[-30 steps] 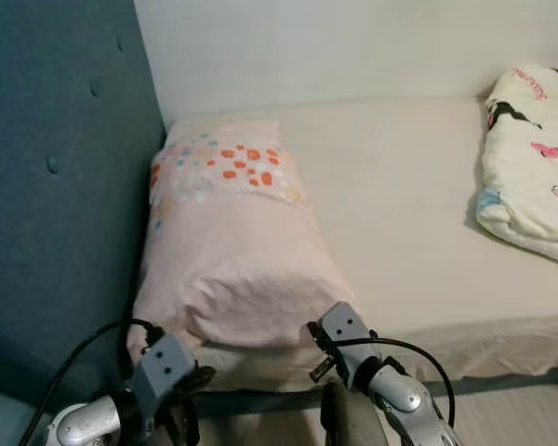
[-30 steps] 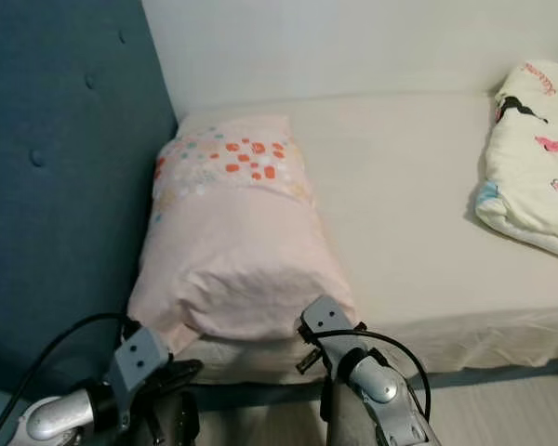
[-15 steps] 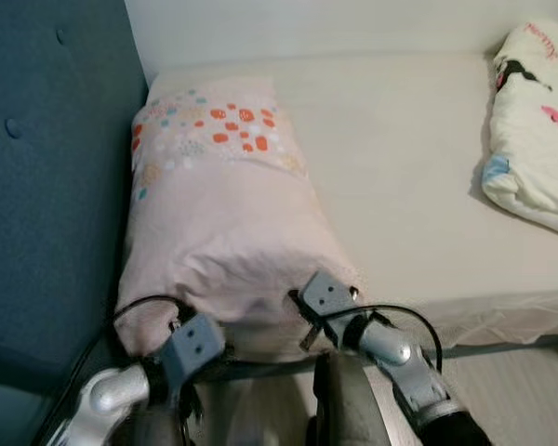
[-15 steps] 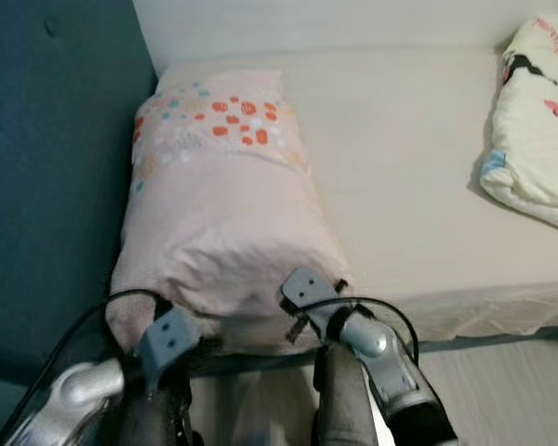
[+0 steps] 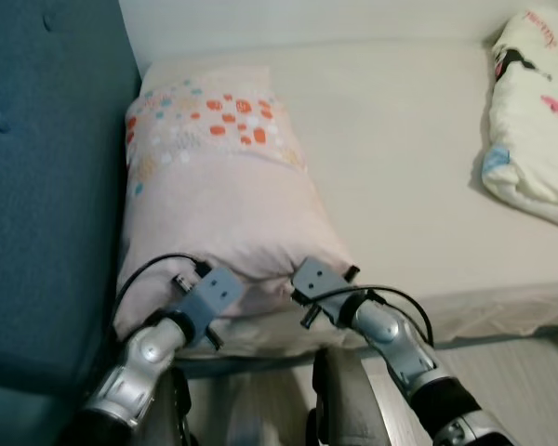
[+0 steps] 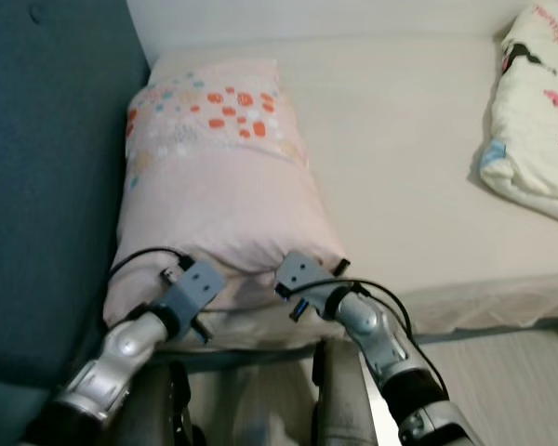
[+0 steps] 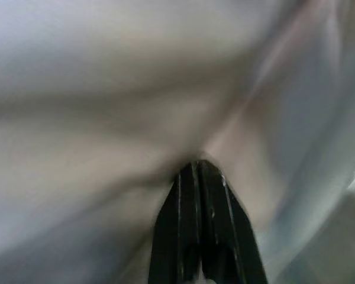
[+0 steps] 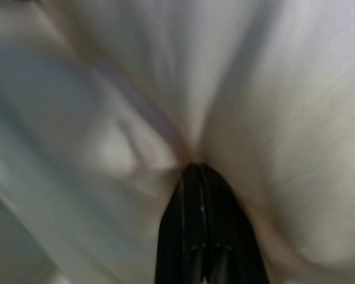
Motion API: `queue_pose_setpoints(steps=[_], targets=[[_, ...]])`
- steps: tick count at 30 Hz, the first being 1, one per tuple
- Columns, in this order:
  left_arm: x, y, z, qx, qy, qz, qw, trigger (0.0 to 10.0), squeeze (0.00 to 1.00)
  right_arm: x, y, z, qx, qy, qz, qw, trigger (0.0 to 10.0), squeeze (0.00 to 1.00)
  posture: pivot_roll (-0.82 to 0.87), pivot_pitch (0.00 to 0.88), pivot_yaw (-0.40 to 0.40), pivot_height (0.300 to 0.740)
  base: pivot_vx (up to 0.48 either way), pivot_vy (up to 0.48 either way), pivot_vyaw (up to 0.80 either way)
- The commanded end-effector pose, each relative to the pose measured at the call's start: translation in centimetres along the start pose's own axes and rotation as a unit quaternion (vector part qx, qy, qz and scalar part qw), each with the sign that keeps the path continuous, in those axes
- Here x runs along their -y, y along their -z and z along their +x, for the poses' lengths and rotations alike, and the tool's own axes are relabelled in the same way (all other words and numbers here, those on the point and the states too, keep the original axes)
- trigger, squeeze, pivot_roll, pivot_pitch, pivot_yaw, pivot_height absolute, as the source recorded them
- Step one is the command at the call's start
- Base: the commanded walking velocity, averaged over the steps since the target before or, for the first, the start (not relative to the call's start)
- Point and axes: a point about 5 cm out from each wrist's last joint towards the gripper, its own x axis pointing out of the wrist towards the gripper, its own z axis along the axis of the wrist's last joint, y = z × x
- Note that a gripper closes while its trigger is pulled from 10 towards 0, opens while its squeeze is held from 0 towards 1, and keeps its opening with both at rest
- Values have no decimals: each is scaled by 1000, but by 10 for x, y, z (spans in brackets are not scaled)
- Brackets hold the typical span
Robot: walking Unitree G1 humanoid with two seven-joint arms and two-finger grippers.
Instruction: Clean up the room
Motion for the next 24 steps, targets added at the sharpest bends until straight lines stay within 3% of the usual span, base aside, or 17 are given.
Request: queue_pose_setpoints(steps=[1, 2, 3, 6, 7, 9, 10, 11, 13, 14, 15, 16, 17, 19, 20, 21, 24], targets=[[13, 7, 8, -28, 8, 24, 999, 0, 0, 0, 10, 3, -37, 7, -29, 999, 0, 0, -90, 394, -5, 578, 0, 0, 0], [13, 7, 8, -28, 8, 24, 999, 0, 0, 0, 10, 3, -37, 7, -29, 999, 0, 0, -90, 394, -5, 578, 0, 0, 0], [12, 1, 20, -38, 1, 38, 999, 0, 0, 10, 10, 7, -58, 20, -60, 996, 0, 0, -96, 396, 8, 578, 0, 0, 0], [12, 1, 20, -38, 1, 38, 999, 0, 0, 10, 10, 7, -58, 20, -60, 996, 0, 0, -96, 396, 8, 578, 0, 0, 0], [6, -12, 34, -38, -9, 66, 997, 0, 0, 29, 6, 11, -79, 44, -96, 991, 0, 0, -122, 392, 30, 578, 0, 0, 0], [-42, -68, 60, -10, -102, 132, 986, 0, 0, 105, -23, 9, -106, 149, -175, 967, 0, 0, -146, 381, 34, 578, 0, 0, 0], [-42, -68, 60, -10, -102, 132, 986, 0, 0, 105, -23, 9, -106, 149, -175, 967, 0, 0, -146, 381, 34, 578, 0, 0, 0], [-70, -96, 65, 10, -159, 149, 976, 0, 0, 136, -41, 4, -105, 200, -196, 954, 0, 0, -151, 385, 37, 578, 0, 0, 0], [-70, -96, 65, 10, -159, 149, 976, 0, 0, 136, -41, 4, -105, 200, -196, 954, 0, 0, -151, 385, 37, 578, 0, 0, 0], [-91, -115, 64, 26, -208, 159, 965, 0, 0, 157, -54, -1, -98, 237, -212, 943, 0, 0, -154, 390, 38, 578, 0, 0, 0], [-91, -115, 64, 26, -208, 159, 965, 0, 0, 157, -54, -1, -98, 237, -212, 943, 0, 0, -154, 390, 38, 578, 0, 0, 0], [-120, -133, 58, 49, -281, 161, 945, 0, 0, 178, -69, -9, -84, 285, -222, 929, 0, 0, -147, 376, 38, 578, 0, 0, 0], [-120, -133, 58, 49, -281, 161, 945, 0, 0, 178, -69, -9, -84, 285, -222, 929, 0, 0, -147, 376, 38, 578, 0, 0, 0], [-152, -147, 45, 79, -371, 157, 912, 0, 0, 194, -80, -17, -66, 330, -213, 917, 2039, 0, -130, 373, 33, 578, 0, 0, 0], [-157, -147, 42, 85, -388, 157, 904, 0, 0, 195, -80, -17, -63, 337, -202, 918, 2039, 0, -130, 373, 33, 578, 0, 0, 0], [-153, -139, 42, 79, -379, 162, 908, 0, 0, 187, -73, -13, -62, 320, -176, 929, 4235, 0, -119, 373, 24, 578, 0, 0, 0], [-148, -128, 43, 70, -364, 161, 914, 0, 0, 177, -66, -9, -63, 305, -153, 938, 5098, 0, -119, 373, 24, 578, 0, 0, 0]])
